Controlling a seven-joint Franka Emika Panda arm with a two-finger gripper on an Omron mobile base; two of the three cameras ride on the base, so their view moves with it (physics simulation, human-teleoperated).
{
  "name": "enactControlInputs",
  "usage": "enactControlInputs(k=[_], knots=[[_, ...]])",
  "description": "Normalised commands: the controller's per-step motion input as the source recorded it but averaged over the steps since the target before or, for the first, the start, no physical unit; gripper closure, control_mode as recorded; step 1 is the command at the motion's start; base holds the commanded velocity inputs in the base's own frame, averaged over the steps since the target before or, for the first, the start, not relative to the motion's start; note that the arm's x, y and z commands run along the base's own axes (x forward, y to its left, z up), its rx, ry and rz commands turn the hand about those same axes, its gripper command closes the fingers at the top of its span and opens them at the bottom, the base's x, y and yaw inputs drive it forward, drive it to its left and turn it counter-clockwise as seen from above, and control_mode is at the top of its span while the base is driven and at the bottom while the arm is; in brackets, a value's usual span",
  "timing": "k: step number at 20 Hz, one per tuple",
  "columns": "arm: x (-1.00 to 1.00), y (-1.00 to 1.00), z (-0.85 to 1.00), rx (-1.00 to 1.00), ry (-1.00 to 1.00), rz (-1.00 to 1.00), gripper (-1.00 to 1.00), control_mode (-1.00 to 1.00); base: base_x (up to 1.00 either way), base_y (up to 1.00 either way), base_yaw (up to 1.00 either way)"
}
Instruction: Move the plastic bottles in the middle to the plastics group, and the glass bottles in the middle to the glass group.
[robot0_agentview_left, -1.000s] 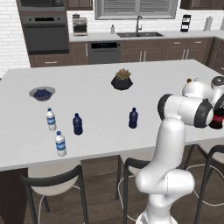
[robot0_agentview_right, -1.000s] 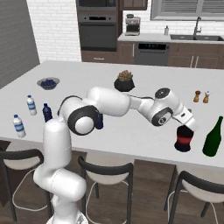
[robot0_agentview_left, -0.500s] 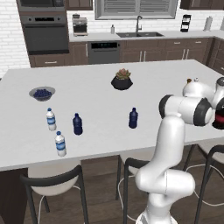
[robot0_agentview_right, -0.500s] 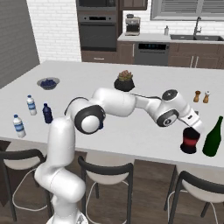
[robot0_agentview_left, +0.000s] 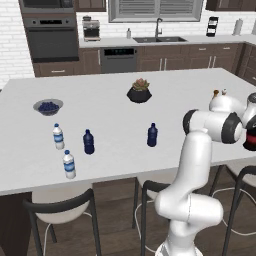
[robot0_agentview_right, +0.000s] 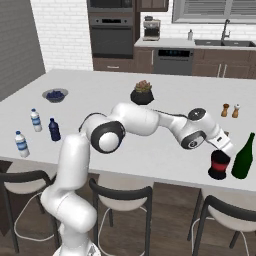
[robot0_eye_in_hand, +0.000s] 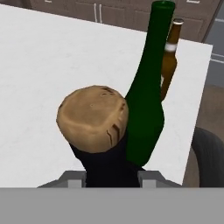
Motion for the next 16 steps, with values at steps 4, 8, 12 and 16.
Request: enactControlInputs(k=[4, 8, 12, 16], knots=[[0.21, -0.06, -0.04, 0.0, 0.0, 0.0, 1.0, -1.0, 0.0, 0.0, 0.0], [0.26, -0.11, 0.0, 0.0, 0.0, 0.0, 1.0, -1.0, 0.0, 0.0, 0.0], [0.14, -0.1, 0.0, 0.0, 0.0, 0.0, 1.0, -1.0, 0.0, 0.0, 0.0], [0.03, -0.1, -0.02, 0.0, 0.0, 0.0, 1.0, -1.0, 0.0, 0.0, 0.0]])
